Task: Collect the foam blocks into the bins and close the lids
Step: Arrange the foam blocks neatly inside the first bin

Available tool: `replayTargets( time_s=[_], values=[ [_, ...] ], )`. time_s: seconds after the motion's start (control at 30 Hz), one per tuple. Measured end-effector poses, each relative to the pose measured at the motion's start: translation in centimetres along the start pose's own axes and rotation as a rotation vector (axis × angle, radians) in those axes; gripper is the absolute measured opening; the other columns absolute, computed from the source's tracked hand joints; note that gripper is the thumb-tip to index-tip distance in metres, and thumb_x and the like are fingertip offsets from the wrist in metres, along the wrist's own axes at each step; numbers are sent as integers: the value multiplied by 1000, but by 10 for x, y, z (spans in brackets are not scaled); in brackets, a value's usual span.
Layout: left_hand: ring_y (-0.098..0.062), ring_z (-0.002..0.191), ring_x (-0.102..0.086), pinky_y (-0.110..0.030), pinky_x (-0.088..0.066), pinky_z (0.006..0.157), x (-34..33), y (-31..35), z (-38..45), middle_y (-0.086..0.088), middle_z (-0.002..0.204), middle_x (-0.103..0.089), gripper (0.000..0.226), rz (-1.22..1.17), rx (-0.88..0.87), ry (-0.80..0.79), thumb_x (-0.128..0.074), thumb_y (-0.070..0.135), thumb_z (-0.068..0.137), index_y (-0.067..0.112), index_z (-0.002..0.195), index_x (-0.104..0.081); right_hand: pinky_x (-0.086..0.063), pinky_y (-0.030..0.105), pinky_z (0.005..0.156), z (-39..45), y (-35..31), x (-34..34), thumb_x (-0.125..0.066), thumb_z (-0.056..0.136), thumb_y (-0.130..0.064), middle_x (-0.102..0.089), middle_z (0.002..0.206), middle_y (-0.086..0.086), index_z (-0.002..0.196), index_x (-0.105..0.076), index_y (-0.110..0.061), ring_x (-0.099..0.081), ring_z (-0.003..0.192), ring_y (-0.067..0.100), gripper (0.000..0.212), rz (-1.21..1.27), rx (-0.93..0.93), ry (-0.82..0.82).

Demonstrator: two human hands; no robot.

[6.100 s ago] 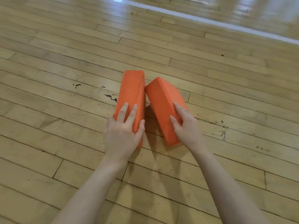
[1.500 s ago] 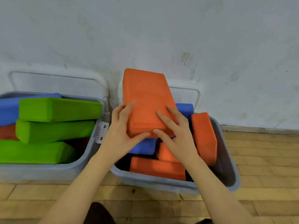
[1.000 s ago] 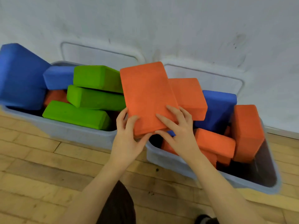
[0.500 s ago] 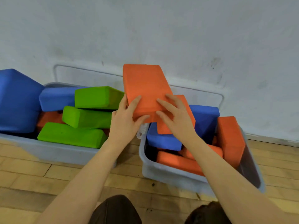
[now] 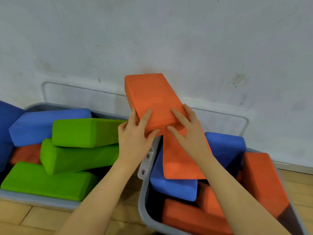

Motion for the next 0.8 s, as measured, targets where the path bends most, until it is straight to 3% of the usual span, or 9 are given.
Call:
replayTargets(
  time_s=[0.13, 0.2, 0.3, 0.4, 0.47, 0.53, 0.63, 0.8],
  values=[
    [-35, 100, -61, -46, -41, 91, -27, -8, 14, -30, 132, -48, 55, 114, 8, 37, -52, 49, 85, 20, 132, -50, -17, 41, 113, 9, 46, -25, -56, 78, -66, -7, 159, 1, 150, -7, -33, -20, 141, 20, 93, -296, -179, -145],
    [-36, 99, -61, -48, -41, 93, -33, -10, 15, -32, 129, -49, 55, 187, 0, 52, -53, 48, 86, 17, 131, -53, -13, 48, 115, -2, 74, -32, -50, 74, -74, -9, 159, 6, 151, -3, -24, -16, 143, 25, 103, -405, -292, -215],
    [-36, 98, -60, -48, -41, 93, -41, -10, 10, -33, 128, -50, 54, 231, -20, 69, -54, 47, 87, 17, 131, -52, -1, 58, 113, -28, 100, -35, -34, 76, -81, -8, 158, 8, 150, -12, -30, -4, 145, 29, 92, -651, -363, -361],
    [-35, 100, -60, -46, -36, 94, -45, -7, -2, -31, 127, -51, 55, 168, 32, 59, -53, 48, 87, 18, 132, -48, 2, 65, 109, -45, 99, -22, -28, 74, -83, -3, 159, 0, 145, -12, -50, 5, 145, 32, 80, -657, -388, -333],
    [-36, 101, -60, -45, -36, 93, -46, -7, -12, -31, 128, -50, 55, 126, 105, 43, -54, 48, 86, 16, 132, -51, 0, 68, 107, -52, 102, -17, -28, 72, -86, 1, 159, -3, 143, -11, -53, 8, 144, 32, 80, -631, -455, -349],
    [-37, 100, -60, -44, -39, 92, -45, -8, -19, -32, 128, -50, 55, 116, 162, 31, -54, 47, 86, 15, 131, -53, -7, 68, 106, -61, 105, -12, -33, 68, -88, 5, 159, 0, 144, -12, -50, 3, 143, 37, 88, -589, -569, -347],
    [-38, 98, -61, -46, -42, 90, -44, -5, -19, -33, 128, -49, 55, 108, 183, 19, -51, 46, 86, 14, 131, -53, -25, 59, 103, -71, 110, 0, -41, 62, -89, -2, 156, 13, 147, -14, -39, -23, 134, 44, 101, -551, -703, -282],
    [-40, 97, -61, -46, -43, 86, -44, -10, -23, -34, 132, -45, 55, 70, 220, 23, -53, 43, 85, 15, 132, -51, -34, 48, 103, -68, 109, 14, -66, 69, -66, -28, 147, 14, 148, -20, -20, -40, 125, 39, 102, -367, -593, -159]
  ],
)
Point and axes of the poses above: each hand's wrist, its own z-axis towards the middle knuckle, its own x-axis out of the back of the hand, y = z × x, the point moved 10 cm from there along z, towards the middle knuckle
